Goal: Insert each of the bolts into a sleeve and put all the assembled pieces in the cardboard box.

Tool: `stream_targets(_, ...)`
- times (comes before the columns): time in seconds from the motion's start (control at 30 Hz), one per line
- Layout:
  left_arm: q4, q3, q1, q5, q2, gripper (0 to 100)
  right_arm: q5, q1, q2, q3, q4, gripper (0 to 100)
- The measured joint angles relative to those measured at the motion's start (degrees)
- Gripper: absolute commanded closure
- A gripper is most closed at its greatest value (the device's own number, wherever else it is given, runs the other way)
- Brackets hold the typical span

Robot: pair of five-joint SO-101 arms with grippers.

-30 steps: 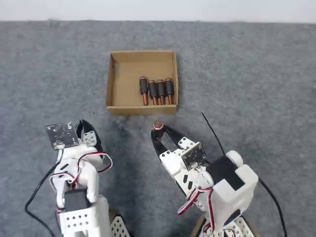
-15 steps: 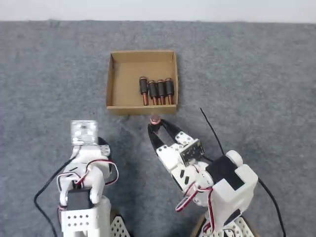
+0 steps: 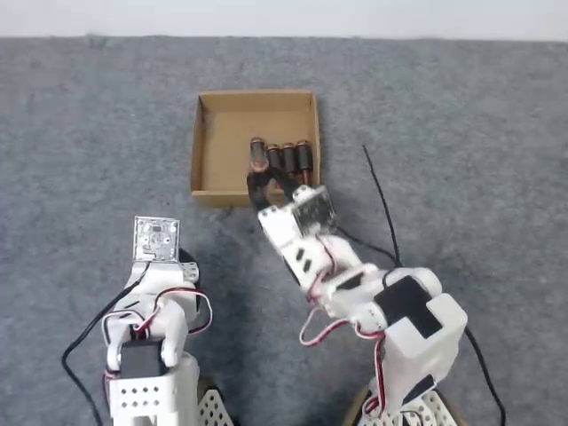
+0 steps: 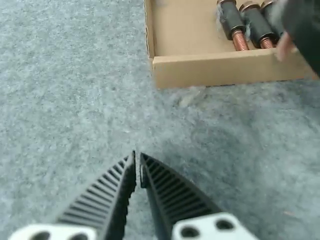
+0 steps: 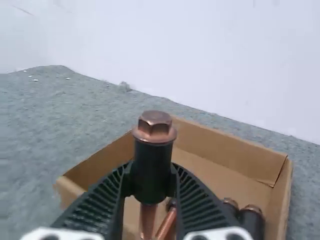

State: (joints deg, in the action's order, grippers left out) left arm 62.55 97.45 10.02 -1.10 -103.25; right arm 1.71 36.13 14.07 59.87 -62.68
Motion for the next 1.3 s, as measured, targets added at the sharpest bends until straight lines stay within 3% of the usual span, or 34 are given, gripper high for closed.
stream_targets(0.7, 0.0, 0.0, 1.6, 0.0, 0.0, 99, 0.0, -2.6, 0.1, -36.0, 61.5, 99.3)
stream_targets(1.0, 0.0, 0.0, 1.6, 0.0, 0.0, 99, -4.9, -1.1, 9.7, -48.1, 66.2, 99.3)
stream_targets(1.3, 0.0, 0.0, 1.6, 0.0, 0.0, 99, -5.3, -1.1, 18.3, -53.3, 66.4, 99.2)
